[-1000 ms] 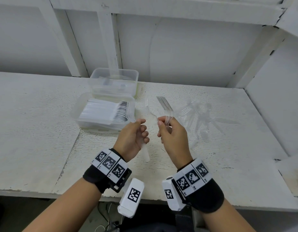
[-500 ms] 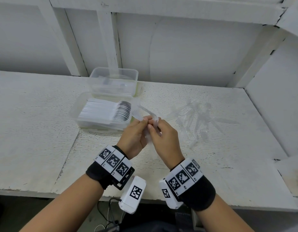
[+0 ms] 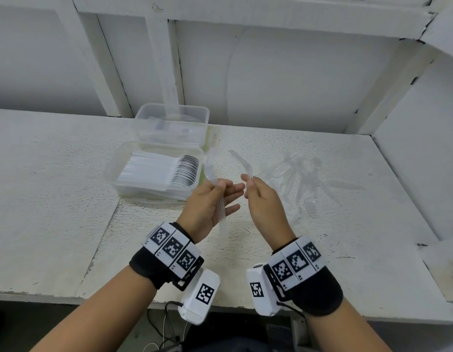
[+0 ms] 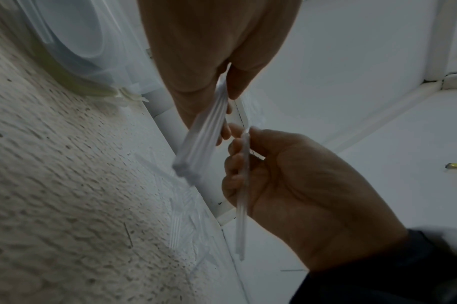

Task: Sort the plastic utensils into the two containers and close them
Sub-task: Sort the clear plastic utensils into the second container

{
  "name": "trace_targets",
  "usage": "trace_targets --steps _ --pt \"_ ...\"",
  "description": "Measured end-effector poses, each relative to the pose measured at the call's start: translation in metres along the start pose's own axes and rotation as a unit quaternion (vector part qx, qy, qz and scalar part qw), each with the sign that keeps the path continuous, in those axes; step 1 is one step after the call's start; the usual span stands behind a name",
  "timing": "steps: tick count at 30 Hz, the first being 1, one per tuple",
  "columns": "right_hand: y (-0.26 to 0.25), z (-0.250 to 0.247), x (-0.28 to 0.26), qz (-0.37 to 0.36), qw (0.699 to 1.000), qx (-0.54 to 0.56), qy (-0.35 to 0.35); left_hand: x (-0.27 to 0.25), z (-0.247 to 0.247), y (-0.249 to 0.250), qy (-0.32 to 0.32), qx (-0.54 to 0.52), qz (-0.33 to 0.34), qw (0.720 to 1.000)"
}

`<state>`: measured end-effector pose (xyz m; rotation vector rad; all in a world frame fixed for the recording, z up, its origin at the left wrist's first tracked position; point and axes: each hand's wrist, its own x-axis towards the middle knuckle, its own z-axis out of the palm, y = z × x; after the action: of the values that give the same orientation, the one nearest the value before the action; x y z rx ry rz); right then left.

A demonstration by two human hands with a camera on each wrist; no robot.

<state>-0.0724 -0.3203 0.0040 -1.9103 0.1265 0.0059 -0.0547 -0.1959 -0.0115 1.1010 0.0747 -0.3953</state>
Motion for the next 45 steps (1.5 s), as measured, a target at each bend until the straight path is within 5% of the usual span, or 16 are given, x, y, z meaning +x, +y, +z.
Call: trace_targets --steps 7,29,37,41,45 --pt "0.01 0.004 0.007 -0.075 0.987 -0.076 0.123 -0.001 0.007 -0.002 0.021 0.013 0.012 1.0" --pt "-0.011 0.005 0.022 -0.093 0.986 -0.134 -0.042 0.012 -0.001 0.008 -0.06 0.114 -0.03 0.991" --pt "-0.02 -0.002 0.044 -0.087 0.982 -0.147 -0.079 0.026 -0.013 0.03 -0.15 0.145 -0.082 0.975" --pt "-0.021 -0.008 0.058 -0.131 0.977 -0.159 -0.056 0.036 -0.018 0.041 -0.137 0.16 -0.105 0.972" --pt "-0.03 -0.014 0.073 -0.259 0.945 -0.199 0.031 0.044 -0.025 0.049 -0.151 0.166 -0.13 0.966"
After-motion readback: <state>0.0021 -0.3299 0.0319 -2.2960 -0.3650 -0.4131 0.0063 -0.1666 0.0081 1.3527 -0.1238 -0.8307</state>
